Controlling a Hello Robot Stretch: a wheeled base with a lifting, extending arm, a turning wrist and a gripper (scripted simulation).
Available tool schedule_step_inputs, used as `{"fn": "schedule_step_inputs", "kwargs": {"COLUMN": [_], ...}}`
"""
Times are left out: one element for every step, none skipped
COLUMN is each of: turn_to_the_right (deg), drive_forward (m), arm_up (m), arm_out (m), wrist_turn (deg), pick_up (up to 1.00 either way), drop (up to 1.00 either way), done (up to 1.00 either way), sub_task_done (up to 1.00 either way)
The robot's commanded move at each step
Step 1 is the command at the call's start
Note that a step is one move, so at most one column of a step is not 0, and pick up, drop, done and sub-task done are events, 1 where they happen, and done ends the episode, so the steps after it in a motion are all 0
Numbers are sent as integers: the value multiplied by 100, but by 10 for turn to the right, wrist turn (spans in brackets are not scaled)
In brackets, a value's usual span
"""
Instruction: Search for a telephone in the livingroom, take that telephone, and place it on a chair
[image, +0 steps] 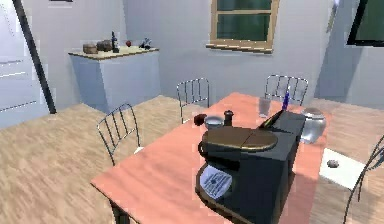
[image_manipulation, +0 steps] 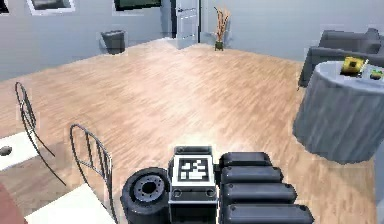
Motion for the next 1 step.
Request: {"fn": "schedule_step_inputs", "kwargs": {"turn_to_the_right": [-450], "drive_forward": [0], "arm_up": [0], "arm_out": [0], "wrist_turn": [0], "pick_up": [0], "drop": [0], "done": [0], "sub_task_done": [0]}}
